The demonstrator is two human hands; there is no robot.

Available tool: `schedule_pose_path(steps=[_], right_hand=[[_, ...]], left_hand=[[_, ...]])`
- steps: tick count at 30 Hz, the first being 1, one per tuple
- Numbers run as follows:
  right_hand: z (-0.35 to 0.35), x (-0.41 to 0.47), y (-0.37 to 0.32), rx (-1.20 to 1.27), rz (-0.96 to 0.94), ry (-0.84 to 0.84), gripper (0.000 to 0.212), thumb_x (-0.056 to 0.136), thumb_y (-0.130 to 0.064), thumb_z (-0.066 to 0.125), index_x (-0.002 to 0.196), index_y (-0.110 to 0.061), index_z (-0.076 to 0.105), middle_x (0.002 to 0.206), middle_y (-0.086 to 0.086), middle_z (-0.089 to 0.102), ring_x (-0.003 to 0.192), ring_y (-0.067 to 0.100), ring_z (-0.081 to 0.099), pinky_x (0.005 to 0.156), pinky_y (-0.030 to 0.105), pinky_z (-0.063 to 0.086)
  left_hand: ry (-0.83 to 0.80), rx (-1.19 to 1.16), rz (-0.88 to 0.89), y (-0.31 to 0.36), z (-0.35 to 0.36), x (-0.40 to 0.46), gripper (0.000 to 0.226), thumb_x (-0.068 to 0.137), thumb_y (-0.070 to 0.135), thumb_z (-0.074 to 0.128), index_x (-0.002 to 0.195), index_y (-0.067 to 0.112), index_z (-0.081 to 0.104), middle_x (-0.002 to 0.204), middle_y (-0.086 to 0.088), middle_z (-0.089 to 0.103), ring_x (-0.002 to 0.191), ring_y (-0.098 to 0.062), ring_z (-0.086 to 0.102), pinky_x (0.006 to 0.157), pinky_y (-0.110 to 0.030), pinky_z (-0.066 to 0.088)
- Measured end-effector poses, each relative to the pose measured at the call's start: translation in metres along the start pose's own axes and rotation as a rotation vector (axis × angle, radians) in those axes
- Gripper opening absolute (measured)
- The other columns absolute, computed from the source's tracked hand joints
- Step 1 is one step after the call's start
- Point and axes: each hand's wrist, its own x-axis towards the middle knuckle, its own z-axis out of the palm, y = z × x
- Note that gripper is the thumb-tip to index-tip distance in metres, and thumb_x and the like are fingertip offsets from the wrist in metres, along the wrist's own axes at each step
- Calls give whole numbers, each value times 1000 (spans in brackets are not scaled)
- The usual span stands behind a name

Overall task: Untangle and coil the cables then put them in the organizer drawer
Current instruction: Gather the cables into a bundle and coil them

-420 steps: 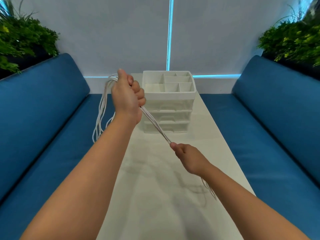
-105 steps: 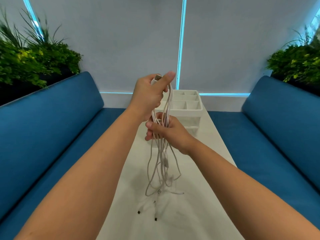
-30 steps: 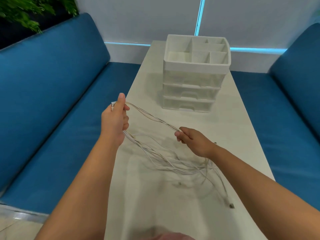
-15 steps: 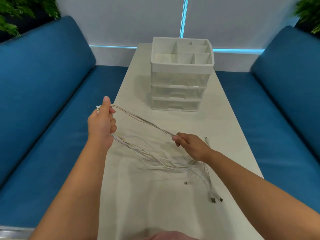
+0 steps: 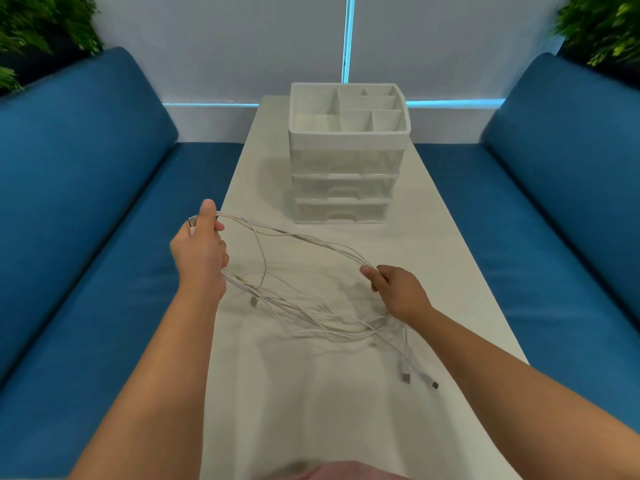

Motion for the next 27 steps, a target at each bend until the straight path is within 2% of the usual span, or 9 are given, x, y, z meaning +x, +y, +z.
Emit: schedule_pose_path(steps=[2,5,8,10,14,18,21,24,27], right_hand=[[-1,0,-4,-54,-52,-9,53,99,-52,37,81,-4,52,75,8,61,72,26,56,67,37,43],[-2,3,-5,-54,-115,-75,28,102,-20,34,102,-2,56,100,13,61,90,29,57,77,35,42],[-1,4,-3,-67,-142,-107,31,100,-4,32,120,-8,56,109,10,51,87,21,51,71,25,37],[-1,6,1,-72,-149,-69,30,102,-8,35,119,-12,59,103,7,49,88,19,50,72,23,35],[-6,8,8,23,-4,61,25,101,-34,45,84,-19,56,81,-1,60,80,22,58,65,28,39],[-12,3,8,273,18,20,30,99,-34,51,74,-18,54,69,-5,58,63,19,59,59,22,43],[-15,-1,13,336,-34,-74,31,98,-36,51,79,-11,55,64,-2,52,56,10,46,55,16,37],[-11,-3,27,85,-165,-157,21,101,-29,45,99,-16,62,86,0,61,76,10,51,70,19,38],[-3,0,41,-221,-252,-216,33,101,-11,38,126,-21,59,103,6,55,98,20,50,85,28,37]], left_hand=[[19,3,9,2,3,-1,38,92,47,60,71,17,51,55,5,33,44,-9,24,41,-23,23],[32,-17,23,4,2,1,38,92,48,60,71,17,51,55,6,36,44,-9,25,41,-23,23],[37,-46,29,8,0,3,39,92,48,60,71,17,50,54,7,36,43,-8,25,41,-23,23],[41,-64,30,12,-1,5,39,93,48,59,70,17,49,54,7,36,42,-8,24,41,-23,22],[35,-92,29,15,-3,9,40,92,49,59,71,17,49,54,7,33,43,-8,24,42,-24,21],[42,-100,19,12,-3,9,40,92,49,59,70,17,49,55,6,33,43,-9,23,42,-24,20],[57,-134,13,12,-5,12,41,91,49,59,69,17,48,55,6,32,42,-9,23,41,-25,20],[60,-165,10,15,-5,14,42,91,50,60,69,17,48,53,7,32,42,-9,22,40,-25,19],[42,-151,8,18,0,12,42,91,50,60,69,17,47,53,6,31,42,-9,22,41,-24,19]])
